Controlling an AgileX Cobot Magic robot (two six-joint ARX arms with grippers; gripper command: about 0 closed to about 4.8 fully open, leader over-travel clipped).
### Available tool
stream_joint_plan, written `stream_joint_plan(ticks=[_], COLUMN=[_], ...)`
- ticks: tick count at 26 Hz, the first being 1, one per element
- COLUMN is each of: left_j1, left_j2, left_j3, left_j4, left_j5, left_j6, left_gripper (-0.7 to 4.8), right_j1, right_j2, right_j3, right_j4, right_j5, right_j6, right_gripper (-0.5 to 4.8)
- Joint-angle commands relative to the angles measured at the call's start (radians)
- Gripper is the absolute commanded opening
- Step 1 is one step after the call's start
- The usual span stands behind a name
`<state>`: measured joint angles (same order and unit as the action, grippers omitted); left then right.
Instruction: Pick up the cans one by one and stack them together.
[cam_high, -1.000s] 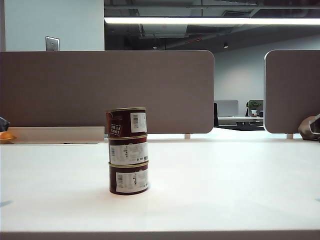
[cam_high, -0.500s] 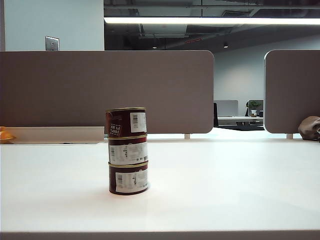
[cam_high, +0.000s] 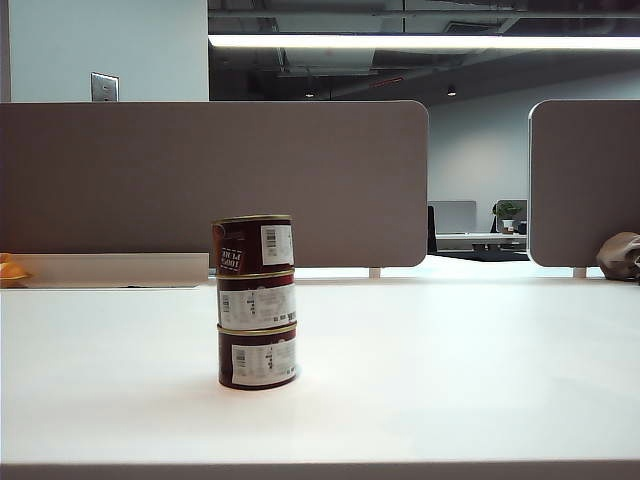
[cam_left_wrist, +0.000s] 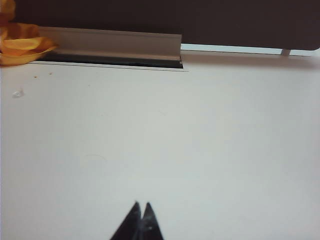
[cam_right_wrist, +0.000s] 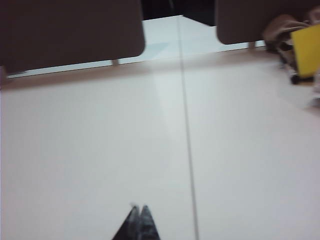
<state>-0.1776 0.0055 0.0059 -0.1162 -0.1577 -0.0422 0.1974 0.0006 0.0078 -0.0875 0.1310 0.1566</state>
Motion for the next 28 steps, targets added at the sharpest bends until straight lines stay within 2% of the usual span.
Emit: stream_joint_plan(ticks=[1, 28], left_j1=[0.01, 0.009], left_j2=[0.0, 0.0], left_j3=[0.002, 0.002], left_j4=[0.005, 0.005], left_j5=[0.003, 0.004], left_j6=[-0.002, -0.002], left_gripper=[-0.05, -0.05], right_j1=[-0.047, -0.056], right_j2=[0.001, 0.001], right_j3=[-0.007, -0.007], right_j4=[0.014, 0.014], right_j5=[0.006, 0.005], right_j6=[0.0, 0.0], right_gripper=[0.04, 0.04])
